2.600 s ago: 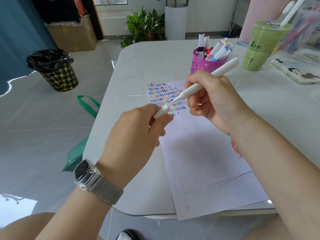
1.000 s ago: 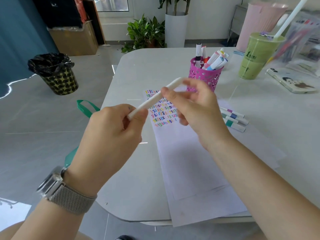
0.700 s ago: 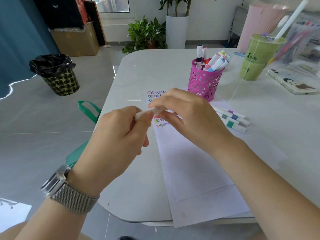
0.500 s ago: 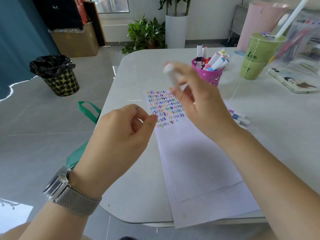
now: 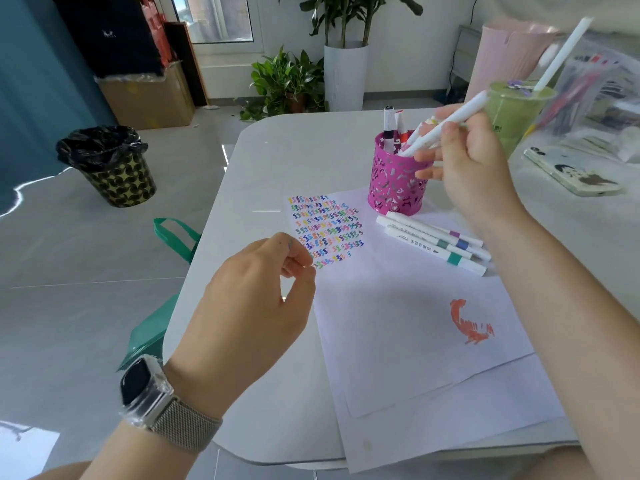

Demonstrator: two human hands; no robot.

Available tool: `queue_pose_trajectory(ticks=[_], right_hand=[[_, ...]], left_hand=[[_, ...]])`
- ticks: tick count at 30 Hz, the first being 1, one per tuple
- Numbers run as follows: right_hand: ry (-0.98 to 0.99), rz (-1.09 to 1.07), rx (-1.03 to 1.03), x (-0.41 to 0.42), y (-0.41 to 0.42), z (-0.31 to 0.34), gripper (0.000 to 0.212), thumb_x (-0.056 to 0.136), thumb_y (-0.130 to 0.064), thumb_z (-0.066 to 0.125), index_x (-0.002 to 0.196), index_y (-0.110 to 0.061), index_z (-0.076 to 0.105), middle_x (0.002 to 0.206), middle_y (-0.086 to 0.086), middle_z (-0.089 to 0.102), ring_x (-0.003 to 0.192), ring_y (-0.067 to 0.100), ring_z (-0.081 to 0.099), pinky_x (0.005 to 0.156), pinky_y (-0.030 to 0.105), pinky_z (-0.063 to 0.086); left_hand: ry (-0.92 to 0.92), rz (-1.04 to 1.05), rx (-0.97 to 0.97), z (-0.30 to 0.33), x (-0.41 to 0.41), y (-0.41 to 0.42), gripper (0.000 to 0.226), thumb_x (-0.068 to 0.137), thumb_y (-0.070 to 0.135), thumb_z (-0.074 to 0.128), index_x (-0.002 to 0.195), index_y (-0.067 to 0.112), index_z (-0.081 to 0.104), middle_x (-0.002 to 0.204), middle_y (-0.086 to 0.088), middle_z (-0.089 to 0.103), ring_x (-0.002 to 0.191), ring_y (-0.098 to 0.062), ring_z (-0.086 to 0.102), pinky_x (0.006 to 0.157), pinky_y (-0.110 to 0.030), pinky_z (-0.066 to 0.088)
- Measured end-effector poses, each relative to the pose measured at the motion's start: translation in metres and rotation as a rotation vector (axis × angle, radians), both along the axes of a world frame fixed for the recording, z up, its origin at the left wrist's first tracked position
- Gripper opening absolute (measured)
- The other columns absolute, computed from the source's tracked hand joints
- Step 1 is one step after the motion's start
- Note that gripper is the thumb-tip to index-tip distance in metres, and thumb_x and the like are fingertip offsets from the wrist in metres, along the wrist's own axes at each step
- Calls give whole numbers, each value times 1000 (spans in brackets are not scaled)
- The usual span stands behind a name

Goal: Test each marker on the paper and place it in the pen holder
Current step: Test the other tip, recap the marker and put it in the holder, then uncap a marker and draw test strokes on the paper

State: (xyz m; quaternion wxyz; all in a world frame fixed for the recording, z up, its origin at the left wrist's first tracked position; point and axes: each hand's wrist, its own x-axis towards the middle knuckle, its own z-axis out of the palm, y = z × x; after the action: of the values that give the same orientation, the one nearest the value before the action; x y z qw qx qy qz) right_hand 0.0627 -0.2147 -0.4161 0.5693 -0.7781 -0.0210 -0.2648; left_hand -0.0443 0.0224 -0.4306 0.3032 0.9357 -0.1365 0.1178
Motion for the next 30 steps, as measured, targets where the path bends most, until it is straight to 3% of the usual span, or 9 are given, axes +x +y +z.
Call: queue_pose_trajectory(ticks=[4, 7, 9, 12, 15, 18, 21, 25, 30], right_hand=[[148, -10, -97, 3, 2, -2, 32, 103, -17, 33, 133, -14, 45, 112, 5, 63, 79, 8, 60, 73, 34, 58], [125, 45, -29, 4, 7, -2, 54, 104, -13, 34, 153, -15, 12, 122, -3, 55, 94, 15, 62, 76, 30, 57], [82, 78, -13, 1, 9, -1, 56, 103, -11, 34, 153, -15, 8, 114, -11, 51, 104, 18, 63, 85, 29, 55], [52, 78, -39, -6, 9, 3, 46, 102, -11, 39, 147, -16, 33, 116, -9, 51, 97, 12, 65, 90, 30, 54], [58, -34, -189, -14, 4, 7, 26, 96, -17, 49, 118, -25, 61, 100, -10, 66, 85, 12, 68, 86, 30, 55], [89, -114, -369, -22, -3, 5, 19, 88, -11, 59, 96, -25, 69, 81, -4, 68, 62, -6, 60, 62, 4, 43], [190, -132, -522, -29, -7, 0, 13, 81, -7, 68, 82, -19, 71, 63, -12, 56, 48, -4, 51, 50, 3, 35], [477, 4, -690, -36, -9, -5, 15, 72, -12, 79, 75, -24, 70, 76, -6, 68, 65, 3, 56, 66, 21, 45], [697, 29, -839, -43, -6, -10, 22, 72, -15, 79, 93, -22, 76, 81, -3, 69, 91, 22, 65, 89, 36, 52]], left_hand=[[12, -17, 31, -4, 1, 0, 7, 84, 30, 49, 87, 31, 56, 85, 17, 62, 67, 15, 50, 61, -8, 38], [8, -22, 47, -6, 1, 0, 8, 83, 31, 49, 85, 31, 56, 83, 17, 62, 71, 11, 51, 60, -11, 37], [3, -19, 47, -6, 2, 0, 8, 83, 31, 48, 85, 32, 56, 82, 18, 61, 73, 10, 52, 60, -10, 37], [-1, -14, 32, -7, 3, 0, 10, 83, 31, 47, 85, 31, 56, 80, 19, 60, 75, 9, 52, 62, -10, 39], [-11, -11, 26, -7, 4, 1, 10, 83, 30, 47, 86, 31, 56, 80, 19, 60, 79, 7, 52, 66, -12, 42], [-17, -12, 24, -8, 4, 1, 8, 84, 28, 49, 86, 31, 56, 80, 18, 60, 82, 6, 52, 66, -12, 42], [-23, -18, 21, -8, 4, 1, 8, 83, 29, 48, 85, 31, 56, 79, 18, 60, 83, 7, 51, 66, -12, 42], [-22, -14, 18, -8, 5, 0, 9, 83, 29, 48, 86, 30, 57, 79, 18, 60, 87, 6, 51, 69, -16, 44], [-7, -11, 40, -9, 4, 0, 10, 83, 26, 48, 87, 32, 55, 80, 19, 59, 83, 11, 50, 68, -11, 41]])
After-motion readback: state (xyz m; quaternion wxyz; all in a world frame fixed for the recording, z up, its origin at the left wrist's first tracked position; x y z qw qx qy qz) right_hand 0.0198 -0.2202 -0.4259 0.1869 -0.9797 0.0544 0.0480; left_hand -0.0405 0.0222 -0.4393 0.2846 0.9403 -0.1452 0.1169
